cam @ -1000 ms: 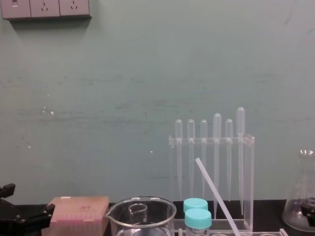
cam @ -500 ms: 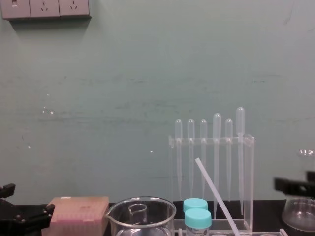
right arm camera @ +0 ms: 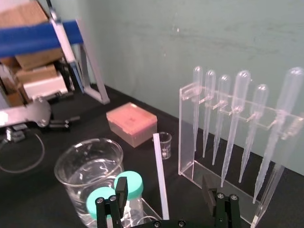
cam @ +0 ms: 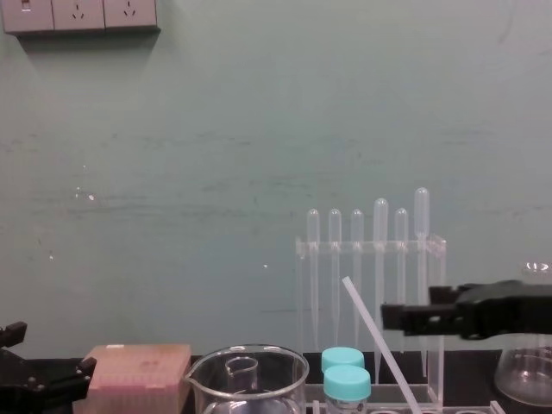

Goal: Pick up the stirring rod with one hand, then place it down.

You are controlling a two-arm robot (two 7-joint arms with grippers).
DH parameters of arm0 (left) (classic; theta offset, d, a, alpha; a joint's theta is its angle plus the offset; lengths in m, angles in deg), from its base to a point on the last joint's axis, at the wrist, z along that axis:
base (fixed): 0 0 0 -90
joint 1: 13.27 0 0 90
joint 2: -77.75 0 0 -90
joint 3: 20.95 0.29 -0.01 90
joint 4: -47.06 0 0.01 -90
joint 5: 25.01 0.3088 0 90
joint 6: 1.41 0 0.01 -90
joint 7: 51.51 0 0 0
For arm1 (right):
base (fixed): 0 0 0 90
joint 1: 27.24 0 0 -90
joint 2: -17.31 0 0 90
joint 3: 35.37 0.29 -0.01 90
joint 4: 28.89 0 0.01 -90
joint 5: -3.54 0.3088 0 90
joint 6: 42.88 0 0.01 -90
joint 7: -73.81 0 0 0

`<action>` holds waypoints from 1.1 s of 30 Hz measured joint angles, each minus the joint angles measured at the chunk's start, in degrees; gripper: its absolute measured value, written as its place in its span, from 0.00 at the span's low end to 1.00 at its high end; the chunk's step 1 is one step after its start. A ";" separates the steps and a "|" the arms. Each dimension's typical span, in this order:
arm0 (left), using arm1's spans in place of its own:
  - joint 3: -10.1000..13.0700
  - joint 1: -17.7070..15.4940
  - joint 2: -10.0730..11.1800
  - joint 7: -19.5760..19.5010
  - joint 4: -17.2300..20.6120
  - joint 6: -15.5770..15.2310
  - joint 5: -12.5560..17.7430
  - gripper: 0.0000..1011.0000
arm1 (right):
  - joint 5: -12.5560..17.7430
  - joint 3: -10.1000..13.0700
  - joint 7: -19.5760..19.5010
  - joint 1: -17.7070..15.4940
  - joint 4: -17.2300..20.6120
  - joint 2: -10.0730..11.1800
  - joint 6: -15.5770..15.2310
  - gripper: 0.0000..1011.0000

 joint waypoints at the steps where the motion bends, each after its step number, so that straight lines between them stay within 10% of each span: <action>1: 0.00 0.00 0.00 0.00 0.00 0.00 0.00 0.99 | -0.53 -0.41 0.03 0.61 -0.65 -0.34 -0.23 0.99; 16: 0.00 0.00 0.00 0.00 0.00 0.00 0.00 0.99 | -4.02 -4.57 3.24 8.65 -12.21 -7.56 -0.86 0.99; 33: 0.00 0.00 0.00 0.00 0.00 0.00 0.00 0.99 | -5.04 -4.97 3.36 9.40 -13.67 -8.43 -0.49 0.95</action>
